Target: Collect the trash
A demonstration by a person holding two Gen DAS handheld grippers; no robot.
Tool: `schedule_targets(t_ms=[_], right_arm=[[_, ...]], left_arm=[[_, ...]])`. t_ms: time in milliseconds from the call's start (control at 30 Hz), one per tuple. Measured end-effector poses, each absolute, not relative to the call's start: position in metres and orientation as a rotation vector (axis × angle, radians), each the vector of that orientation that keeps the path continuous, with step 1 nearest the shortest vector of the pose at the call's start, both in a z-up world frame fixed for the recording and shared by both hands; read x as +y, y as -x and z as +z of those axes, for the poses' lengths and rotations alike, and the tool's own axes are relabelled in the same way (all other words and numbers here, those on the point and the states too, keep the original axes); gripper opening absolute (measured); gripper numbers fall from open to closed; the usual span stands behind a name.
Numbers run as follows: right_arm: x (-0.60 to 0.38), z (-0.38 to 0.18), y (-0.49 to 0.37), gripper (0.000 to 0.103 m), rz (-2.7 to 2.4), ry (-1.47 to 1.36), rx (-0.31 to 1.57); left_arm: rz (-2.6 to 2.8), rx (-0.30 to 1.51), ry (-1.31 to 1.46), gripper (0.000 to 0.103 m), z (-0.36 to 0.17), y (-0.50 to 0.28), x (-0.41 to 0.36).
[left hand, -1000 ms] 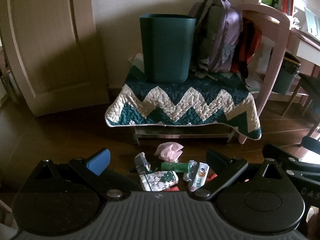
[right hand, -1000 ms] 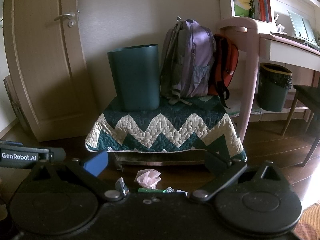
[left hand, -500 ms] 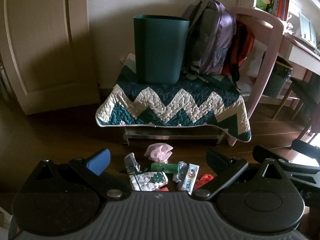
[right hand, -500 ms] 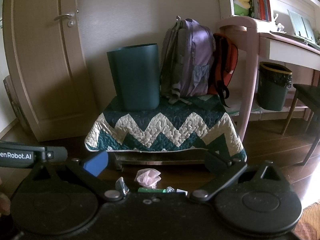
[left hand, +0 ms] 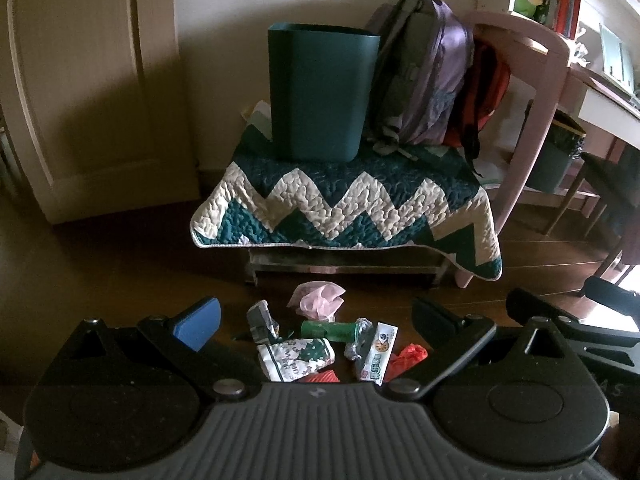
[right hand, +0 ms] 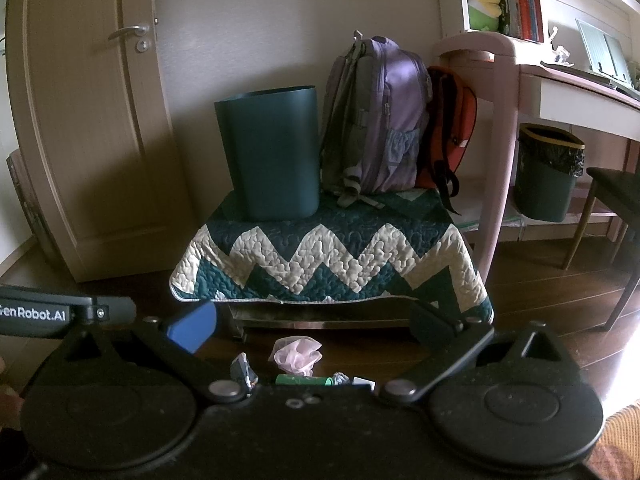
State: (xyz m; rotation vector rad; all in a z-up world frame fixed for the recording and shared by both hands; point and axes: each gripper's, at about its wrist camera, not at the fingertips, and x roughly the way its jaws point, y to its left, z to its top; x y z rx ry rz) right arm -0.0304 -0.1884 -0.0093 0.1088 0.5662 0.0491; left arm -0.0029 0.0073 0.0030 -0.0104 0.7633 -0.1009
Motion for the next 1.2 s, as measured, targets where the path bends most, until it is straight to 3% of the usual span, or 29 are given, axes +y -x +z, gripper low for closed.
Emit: schedule_targets(t_ms=[600,900,1200], right_arm=[[-0.187,-0.014,0.027,0.103,0.052,-0.098,0.573],[-0.189,-0.026,0.005,0.103,0.059,-0.079,0.582],[-0.192,-0.063,-0.055,0.101,0.075,-0.073,0.724]], left_arm=[[-0.101,0.763,0.013,0.103,0.004,0.003,0.006],[-0.075,0.814,0.034,0.103,-0.013,-0.041,0.019],[-0.099,0.952,0.08,0.103,-0.059,-0.115,0.033]])
